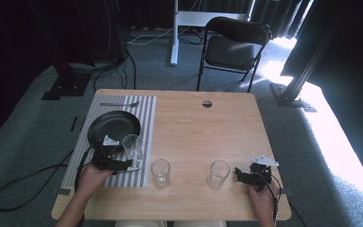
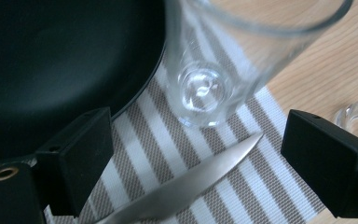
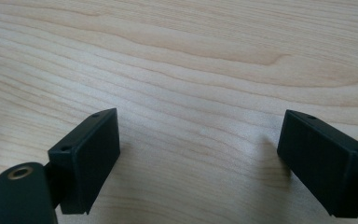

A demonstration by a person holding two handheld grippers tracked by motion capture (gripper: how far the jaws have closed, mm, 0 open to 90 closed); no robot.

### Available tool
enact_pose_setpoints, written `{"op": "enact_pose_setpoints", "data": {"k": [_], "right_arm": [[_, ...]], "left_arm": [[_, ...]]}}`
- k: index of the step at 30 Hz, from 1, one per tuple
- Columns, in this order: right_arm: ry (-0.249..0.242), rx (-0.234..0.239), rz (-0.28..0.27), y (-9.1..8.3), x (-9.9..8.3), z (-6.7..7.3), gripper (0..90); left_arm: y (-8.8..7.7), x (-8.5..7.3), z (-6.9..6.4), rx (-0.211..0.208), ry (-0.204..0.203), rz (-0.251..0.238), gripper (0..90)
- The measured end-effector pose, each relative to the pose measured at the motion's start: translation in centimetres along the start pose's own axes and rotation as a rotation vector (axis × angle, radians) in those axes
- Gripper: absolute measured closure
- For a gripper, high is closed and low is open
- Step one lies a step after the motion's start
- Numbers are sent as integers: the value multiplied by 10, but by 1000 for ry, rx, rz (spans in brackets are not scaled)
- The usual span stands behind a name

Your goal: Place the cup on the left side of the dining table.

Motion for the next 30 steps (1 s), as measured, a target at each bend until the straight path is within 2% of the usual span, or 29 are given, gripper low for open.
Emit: {"op": "enact_pose_setpoints", "data": {"k": [1, 3, 8, 9, 11, 14, 18, 23, 30], "right_arm": [[0, 0, 0, 0, 0, 0, 124], [0, 0, 0, 0, 0, 0, 123], [0, 0, 0, 0, 0, 0, 123], [0, 0, 0, 0, 0, 0, 123], [0, 0, 0, 0, 0, 0, 123], [0, 0, 0, 0, 0, 0, 123], [0, 0, 0, 0, 0, 0, 123], [-1, 0, 1, 0, 0, 0, 123], [5, -1, 1, 0, 0, 1, 123]], "left_arm": [[-2, -4, 3, 21, -3, -19, 99], [-3, -9, 5, 29, -17, -25, 99], [-6, -20, 10, 54, -22, -41, 99], [-6, -26, 12, 67, -18, -44, 99], [-7, -33, 15, 62, -30, -52, 99], [-7, -39, 18, 79, -35, -57, 99], [-10, -52, 27, 120, -59, -81, 99], [-9, -64, 33, 159, -53, -90, 99], [-10, -76, 45, 201, -93, -120, 99]]}}
Point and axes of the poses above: each handheld gripper's, and its own axes: y roughly forward along the jaws, x roughly out of its top, z roughly to its left, the point moved 6 cm from there along y, roughly forward along the jaws, and after that the axes turned 9 degrees about -y, right-handed, at the moved point
